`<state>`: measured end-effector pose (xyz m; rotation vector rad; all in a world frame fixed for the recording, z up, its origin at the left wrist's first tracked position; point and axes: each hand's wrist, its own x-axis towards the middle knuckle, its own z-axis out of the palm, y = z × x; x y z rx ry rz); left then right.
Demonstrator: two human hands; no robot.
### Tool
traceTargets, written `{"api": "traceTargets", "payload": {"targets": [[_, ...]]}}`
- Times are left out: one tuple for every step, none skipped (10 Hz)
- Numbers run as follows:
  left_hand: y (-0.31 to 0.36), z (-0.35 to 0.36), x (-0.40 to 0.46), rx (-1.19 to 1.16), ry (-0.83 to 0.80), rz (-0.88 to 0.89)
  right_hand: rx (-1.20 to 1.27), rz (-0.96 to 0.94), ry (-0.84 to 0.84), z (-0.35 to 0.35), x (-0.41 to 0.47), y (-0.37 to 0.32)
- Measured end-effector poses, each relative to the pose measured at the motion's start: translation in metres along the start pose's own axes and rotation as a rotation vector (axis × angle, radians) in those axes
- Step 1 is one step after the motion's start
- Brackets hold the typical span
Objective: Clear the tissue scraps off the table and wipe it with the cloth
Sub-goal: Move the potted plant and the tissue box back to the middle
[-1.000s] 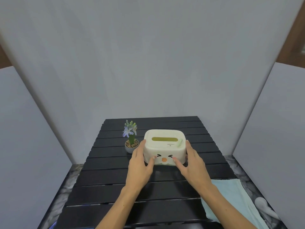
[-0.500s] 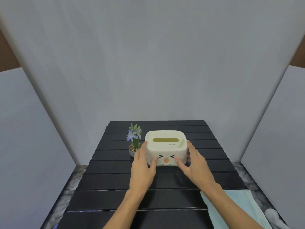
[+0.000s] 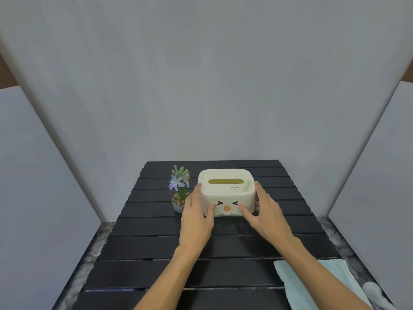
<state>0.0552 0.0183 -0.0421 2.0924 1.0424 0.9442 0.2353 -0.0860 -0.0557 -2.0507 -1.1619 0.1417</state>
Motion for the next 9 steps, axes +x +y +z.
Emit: {"api": "traceTargets", "payload": {"targets": [[-0.001, 0.001, 0.002, 0.01, 0.003, 0.01, -0.003, 0.002, -0.012, 0.0, 0.003, 0.0], [-0.001, 0.002, 0.004, 0.013, 0.01, 0.024, -0.002, -0.004, -0.009, 0.0, 0.004, 0.001], [-0.001, 0.003, 0.005, 0.012, 0.012, 0.02, 0.002, 0.002, -0.002, -0.001, 0.004, 0.0], [-0.001, 0.004, 0.005, 0.009, 0.012, 0.017, 0.001, -0.006, 0.004, 0.0, 0.004, 0.0], [0.0, 0.004, 0.006, 0.016, 0.006, 0.013, -0.003, -0.002, 0.004, 0.0, 0.005, 0.0], [0.0, 0.002, 0.005, 0.005, -0.001, 0.01, -0.004, 0.007, -0.004, -0.001, 0.005, 0.0], [0.002, 0.001, -0.001, -0.008, -0.007, 0.012, -0.013, 0.028, -0.015, -0.002, 0.002, -0.003], [0.004, -0.003, -0.01, -0.011, -0.008, -0.019, -0.036, 0.056, -0.006, -0.006, -0.002, -0.002], [0.005, -0.009, -0.026, -0.007, -0.014, -0.026, -0.048, 0.05, 0.008, -0.012, -0.014, -0.005]]}}
